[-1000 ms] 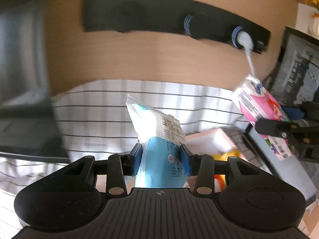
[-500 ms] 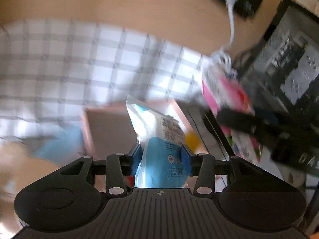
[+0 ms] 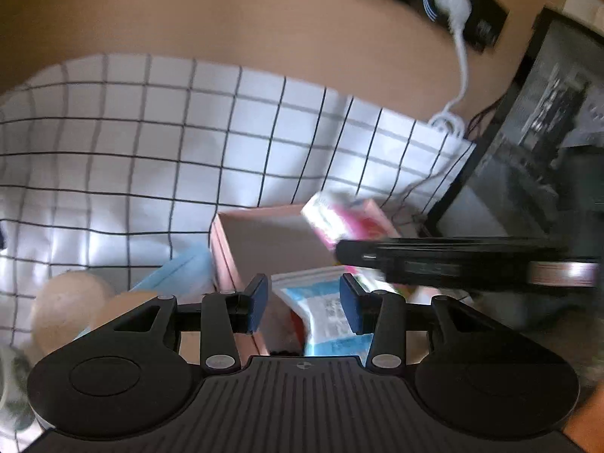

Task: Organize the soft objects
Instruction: 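Carry both tissue packs over the pink box and open both tools to drop them, then move both open tools back toward the cotton swabs and the blue mask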

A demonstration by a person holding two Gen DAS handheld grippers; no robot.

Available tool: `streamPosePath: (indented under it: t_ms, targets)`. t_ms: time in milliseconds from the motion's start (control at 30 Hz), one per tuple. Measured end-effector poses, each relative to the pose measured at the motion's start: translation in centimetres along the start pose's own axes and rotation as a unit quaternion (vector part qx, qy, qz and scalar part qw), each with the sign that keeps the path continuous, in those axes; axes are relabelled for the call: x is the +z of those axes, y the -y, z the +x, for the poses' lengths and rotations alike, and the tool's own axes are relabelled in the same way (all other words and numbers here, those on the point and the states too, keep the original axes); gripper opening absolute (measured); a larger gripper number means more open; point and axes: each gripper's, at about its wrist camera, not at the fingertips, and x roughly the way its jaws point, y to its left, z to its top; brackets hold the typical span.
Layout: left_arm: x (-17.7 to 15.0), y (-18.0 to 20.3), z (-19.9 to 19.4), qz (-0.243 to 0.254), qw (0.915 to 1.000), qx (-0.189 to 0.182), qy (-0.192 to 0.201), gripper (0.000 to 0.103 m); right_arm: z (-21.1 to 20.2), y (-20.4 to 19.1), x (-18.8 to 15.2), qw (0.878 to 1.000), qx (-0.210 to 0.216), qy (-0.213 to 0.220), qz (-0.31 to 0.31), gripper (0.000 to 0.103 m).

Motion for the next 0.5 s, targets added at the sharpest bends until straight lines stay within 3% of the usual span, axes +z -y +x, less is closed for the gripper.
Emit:
streamPosePath:
  t_ms: [200,367,500]
  targets:
    - [-4.2,-0.3,-5.1,-0.023,0.9992,-0.033,-0.010,0.046,3.8,-0.5,1.2,0.998,-0.039,-0.044,0.002,0.052]
    - [-8.7,-3.4,-8.2,-0.053,0.9978,0.021,-0.032,0.046,4.0,-0.1,1.4,0.998,-0.051,-0.036,0.013,0.053]
    - [-11.3,-7.6,-10.6,-0.123,0.9899,0.065,-0.028,0.046,0.8,0.3,1.7,0.998,-0.048,0.009,0.039,0.054]
